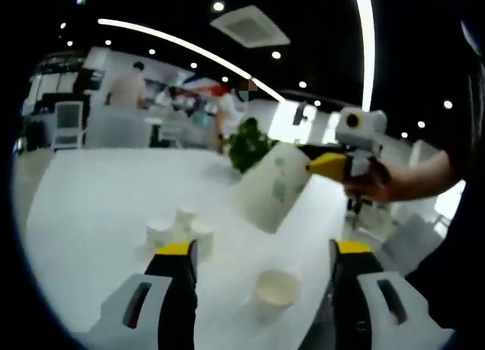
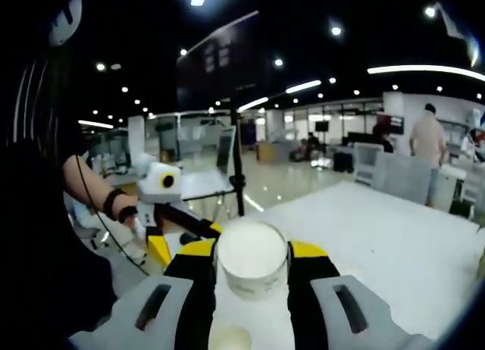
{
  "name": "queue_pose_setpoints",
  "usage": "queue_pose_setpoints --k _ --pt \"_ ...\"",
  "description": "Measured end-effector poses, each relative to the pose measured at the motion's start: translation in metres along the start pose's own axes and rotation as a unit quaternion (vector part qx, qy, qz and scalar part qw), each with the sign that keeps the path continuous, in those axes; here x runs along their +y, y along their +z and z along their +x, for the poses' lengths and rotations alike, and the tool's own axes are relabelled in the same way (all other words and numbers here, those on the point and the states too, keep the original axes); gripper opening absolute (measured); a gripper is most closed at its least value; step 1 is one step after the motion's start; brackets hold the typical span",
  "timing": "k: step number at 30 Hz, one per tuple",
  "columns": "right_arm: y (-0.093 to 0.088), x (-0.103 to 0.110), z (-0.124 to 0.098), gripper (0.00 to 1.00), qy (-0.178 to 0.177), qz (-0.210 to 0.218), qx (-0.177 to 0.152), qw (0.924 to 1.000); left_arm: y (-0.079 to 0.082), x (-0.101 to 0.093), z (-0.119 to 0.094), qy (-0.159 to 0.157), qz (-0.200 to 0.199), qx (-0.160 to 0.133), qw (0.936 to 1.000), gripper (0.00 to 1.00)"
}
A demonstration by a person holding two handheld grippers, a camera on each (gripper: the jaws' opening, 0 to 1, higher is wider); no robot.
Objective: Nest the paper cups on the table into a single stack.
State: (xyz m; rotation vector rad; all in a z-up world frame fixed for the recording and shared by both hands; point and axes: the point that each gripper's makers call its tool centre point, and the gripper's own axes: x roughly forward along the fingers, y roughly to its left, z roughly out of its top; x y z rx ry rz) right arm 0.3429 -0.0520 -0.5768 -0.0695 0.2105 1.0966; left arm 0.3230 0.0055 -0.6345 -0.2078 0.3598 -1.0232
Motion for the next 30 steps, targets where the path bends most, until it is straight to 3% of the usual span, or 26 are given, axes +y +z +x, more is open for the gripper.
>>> queue_pose_setpoints --k 5,7,16,30 --pt "0.000 0.005 0.002 0.32 0.007 0.002 0.000 1.0000 0.002 -0.003 0.004 -0.009 -0.011 0.000 0.9999 0.69" --pt "-0.001 0.007 0.002 0.32 0.008 0.005 -0.002 1.0000 0.007 -0.008 0.006 -0.021 -0.024 -0.012 0.9994 0.69" --pt "0.004 0.013 0.004 0.32 0.014 0.006 -0.016 0.9998 0.014 -0.021 0.010 -0.039 -0.003 -0.011 0.9992 0.61" --pt "0.008 0.016 -0.003 0.32 0.021 0.048 -0.052 0.9973 0.016 -0.030 0.007 -0.054 -0.014 -0.022 0.9982 0.55"
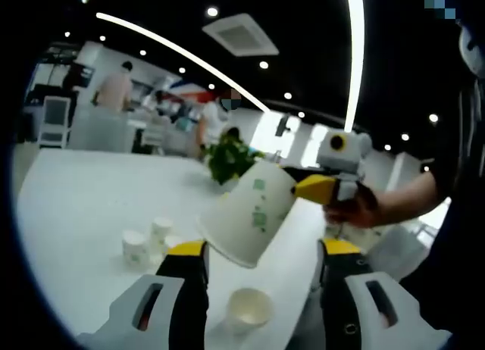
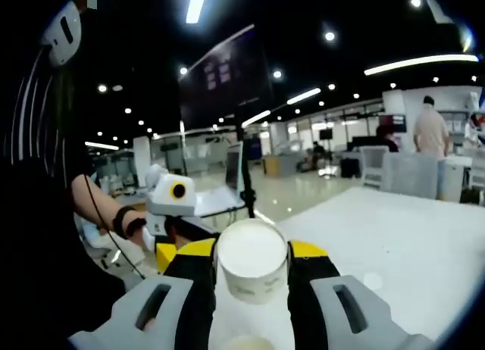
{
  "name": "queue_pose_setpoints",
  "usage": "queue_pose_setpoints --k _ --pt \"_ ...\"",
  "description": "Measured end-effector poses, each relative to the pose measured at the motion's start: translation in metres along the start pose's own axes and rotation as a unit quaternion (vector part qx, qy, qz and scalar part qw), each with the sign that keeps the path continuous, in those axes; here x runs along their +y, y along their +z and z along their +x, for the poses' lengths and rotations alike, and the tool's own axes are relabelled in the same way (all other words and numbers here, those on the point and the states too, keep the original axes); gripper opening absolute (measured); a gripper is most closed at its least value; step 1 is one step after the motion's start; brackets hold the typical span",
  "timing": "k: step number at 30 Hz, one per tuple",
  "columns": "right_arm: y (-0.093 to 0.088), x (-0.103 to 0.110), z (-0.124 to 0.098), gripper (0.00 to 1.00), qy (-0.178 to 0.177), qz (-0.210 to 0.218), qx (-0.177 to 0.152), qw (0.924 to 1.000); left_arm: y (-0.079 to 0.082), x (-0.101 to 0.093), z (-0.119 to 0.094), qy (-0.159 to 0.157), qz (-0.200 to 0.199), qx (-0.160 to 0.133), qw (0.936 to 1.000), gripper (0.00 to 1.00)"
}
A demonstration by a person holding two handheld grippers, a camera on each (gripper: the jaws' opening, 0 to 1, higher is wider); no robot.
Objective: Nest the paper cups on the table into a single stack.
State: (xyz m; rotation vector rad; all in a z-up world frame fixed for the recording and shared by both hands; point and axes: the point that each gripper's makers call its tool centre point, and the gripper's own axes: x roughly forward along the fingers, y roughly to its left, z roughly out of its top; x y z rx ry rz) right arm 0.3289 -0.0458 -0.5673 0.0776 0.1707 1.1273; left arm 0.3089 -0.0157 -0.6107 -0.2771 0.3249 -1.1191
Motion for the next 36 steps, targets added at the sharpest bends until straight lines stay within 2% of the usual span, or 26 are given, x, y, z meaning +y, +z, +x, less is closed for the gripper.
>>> queue_pose_setpoints --k 7,15,19,25,30,36 --pt "-0.001 -0.002 -0.004 0.32 -0.001 0.031 -0.014 0.9994 0.009 0.000 -0.003 -0.006 -0.030 -0.028 0.9991 0.54" --pt "-0.003 -0.002 -0.008 0.32 0.002 0.062 -0.030 0.9976 0.016 0.001 -0.006 -0.008 -0.035 -0.039 0.9986 0.48" --pt "-0.001 -0.003 -0.012 0.32 0.005 0.088 -0.049 0.9949 0.022 0.000 -0.008 -0.014 -0.037 -0.045 0.9982 0.43" --pt "-0.004 -0.006 -0.017 0.32 0.005 0.113 -0.061 0.9917 0.026 -0.003 -0.007 -0.023 -0.042 -0.051 0.9976 0.37" --pt "-0.005 -0.005 -0.019 0.32 0.007 0.125 -0.064 0.9900 0.028 -0.004 -0.007 -0.028 -0.048 -0.053 0.9971 0.34" --pt "-0.006 -0.003 -0.020 0.32 0.014 0.142 -0.067 0.9876 0.036 -0.004 -0.009 -0.032 -0.050 -0.070 0.9958 0.28"
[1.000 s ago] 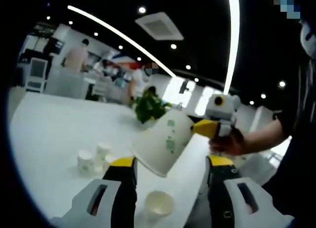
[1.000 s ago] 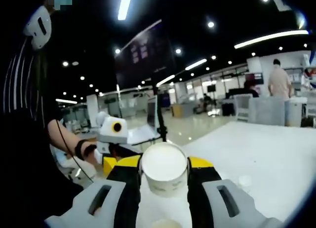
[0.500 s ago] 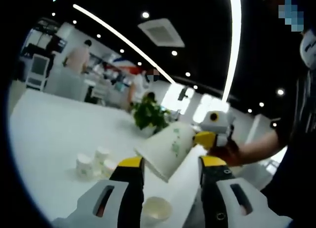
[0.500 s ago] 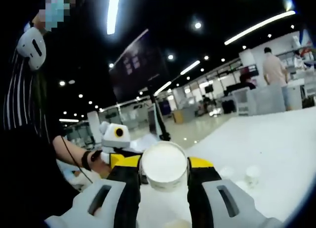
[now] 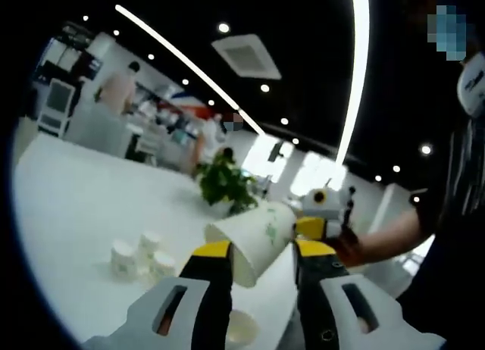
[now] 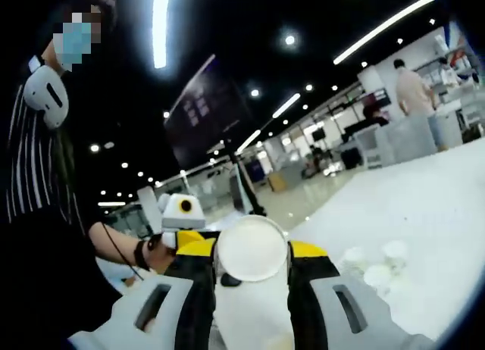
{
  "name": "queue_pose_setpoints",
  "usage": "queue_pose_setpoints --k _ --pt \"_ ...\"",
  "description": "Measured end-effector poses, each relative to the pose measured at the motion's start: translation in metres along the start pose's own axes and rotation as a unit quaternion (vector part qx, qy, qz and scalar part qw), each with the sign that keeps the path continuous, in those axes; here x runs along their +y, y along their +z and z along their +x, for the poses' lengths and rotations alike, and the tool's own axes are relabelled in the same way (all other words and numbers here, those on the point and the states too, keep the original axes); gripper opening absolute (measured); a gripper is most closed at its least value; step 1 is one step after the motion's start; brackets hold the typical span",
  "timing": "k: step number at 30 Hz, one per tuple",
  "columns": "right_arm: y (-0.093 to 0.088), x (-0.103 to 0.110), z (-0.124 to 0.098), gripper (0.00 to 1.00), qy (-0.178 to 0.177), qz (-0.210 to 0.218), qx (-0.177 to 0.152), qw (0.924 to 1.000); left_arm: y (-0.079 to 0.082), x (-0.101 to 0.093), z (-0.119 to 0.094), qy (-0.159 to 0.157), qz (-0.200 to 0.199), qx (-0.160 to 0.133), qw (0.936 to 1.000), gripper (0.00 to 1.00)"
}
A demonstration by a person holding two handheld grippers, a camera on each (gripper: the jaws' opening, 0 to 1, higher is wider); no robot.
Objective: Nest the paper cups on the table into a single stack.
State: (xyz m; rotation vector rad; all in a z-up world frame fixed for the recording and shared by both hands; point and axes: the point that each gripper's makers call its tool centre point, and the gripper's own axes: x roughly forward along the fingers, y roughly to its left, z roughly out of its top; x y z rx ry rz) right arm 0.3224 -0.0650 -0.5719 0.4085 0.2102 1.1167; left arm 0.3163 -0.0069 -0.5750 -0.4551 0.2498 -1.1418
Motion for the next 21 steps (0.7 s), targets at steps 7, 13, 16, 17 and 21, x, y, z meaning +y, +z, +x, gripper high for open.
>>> queue_pose_setpoints --k 7,13,16,17,21 --pt "-0.0041 0.0007 -0.0002 0.32 0.002 0.011 -0.002 0.9999 0.0040 -0.0007 -0.0010 -0.009 -0.021 -0.004 0.9997 0.25" --pt "-0.0079 0.0016 -0.0010 0.32 0.006 0.019 -0.002 0.9998 0.0054 -0.0010 -0.0020 -0.014 -0.032 -0.006 0.9994 0.20" --pt "-0.0085 0.0018 -0.0008 0.32 0.007 0.024 -0.003 0.9997 0.0053 -0.0015 -0.0031 -0.017 -0.038 -0.006 0.9991 0.18" --pt "-0.0094 0.0012 -0.0011 0.32 0.007 0.026 -0.003 0.9996 0.0054 -0.0013 -0.0037 -0.018 -0.041 -0.008 0.9990 0.17" --pt "-0.0106 0.0005 -0.0013 0.32 0.009 0.032 -0.004 0.9995 0.0073 -0.0024 -0.0035 -0.019 -0.036 -0.007 0.9991 0.13"
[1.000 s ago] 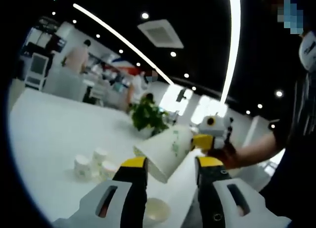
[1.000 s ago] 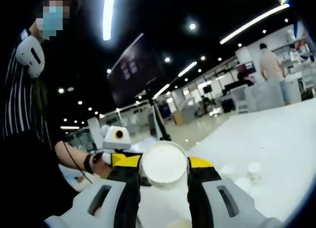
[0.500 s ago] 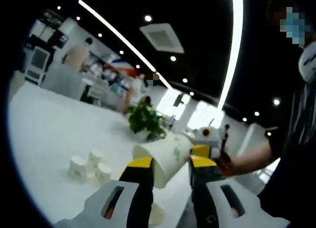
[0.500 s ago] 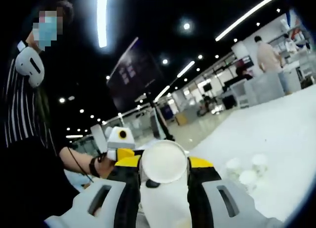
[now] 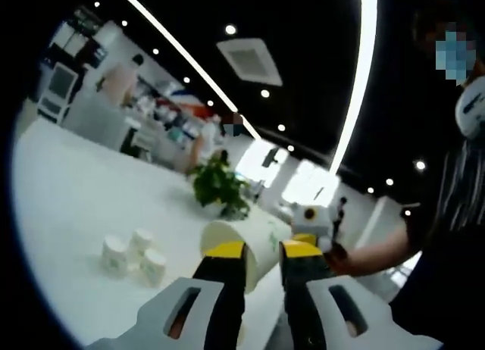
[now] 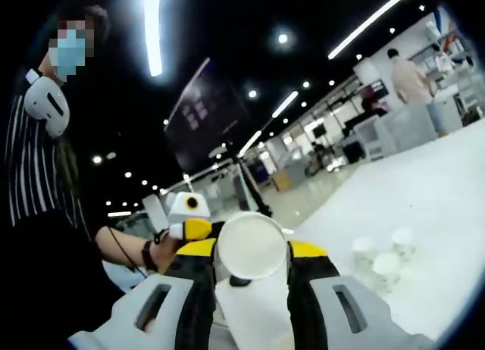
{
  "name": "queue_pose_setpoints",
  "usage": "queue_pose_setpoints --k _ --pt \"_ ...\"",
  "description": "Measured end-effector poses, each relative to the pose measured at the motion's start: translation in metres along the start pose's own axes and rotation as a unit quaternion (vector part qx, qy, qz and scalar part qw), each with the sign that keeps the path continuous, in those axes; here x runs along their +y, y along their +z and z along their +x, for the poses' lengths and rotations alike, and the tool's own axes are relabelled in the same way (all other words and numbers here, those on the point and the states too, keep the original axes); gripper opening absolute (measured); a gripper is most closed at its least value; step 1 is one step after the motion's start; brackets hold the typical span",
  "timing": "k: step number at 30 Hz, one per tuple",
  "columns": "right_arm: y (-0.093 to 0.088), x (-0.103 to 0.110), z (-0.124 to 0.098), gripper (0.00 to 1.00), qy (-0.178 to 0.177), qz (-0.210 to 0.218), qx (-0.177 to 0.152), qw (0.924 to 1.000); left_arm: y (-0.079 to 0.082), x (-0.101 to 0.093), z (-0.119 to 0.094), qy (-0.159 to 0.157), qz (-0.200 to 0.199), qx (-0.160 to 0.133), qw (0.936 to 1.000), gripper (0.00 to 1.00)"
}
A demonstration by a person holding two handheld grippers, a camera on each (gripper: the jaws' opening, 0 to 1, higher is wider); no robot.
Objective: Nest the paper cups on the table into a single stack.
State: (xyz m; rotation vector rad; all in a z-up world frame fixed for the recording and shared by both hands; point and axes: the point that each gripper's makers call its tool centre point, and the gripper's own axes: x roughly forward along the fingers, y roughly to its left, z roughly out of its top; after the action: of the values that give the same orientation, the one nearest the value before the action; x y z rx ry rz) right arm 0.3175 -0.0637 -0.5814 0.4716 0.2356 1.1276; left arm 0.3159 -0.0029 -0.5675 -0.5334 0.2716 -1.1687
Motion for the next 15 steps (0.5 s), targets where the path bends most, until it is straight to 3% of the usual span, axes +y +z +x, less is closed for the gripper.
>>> queue_pose_setpoints --k 6,15 --pt "0.0004 0.0015 0.0008 0.32 0.002 0.004 -0.002 1.0000 0.0012 0.0008 -0.0021 -0.002 0.005 0.003 1.0000 0.05" --pt "-0.0016 0.0045 0.0017 0.32 0.010 0.002 0.001 0.9999 0.0047 -0.0052 -0.0036 -0.015 0.009 0.007 0.9998 0.03"
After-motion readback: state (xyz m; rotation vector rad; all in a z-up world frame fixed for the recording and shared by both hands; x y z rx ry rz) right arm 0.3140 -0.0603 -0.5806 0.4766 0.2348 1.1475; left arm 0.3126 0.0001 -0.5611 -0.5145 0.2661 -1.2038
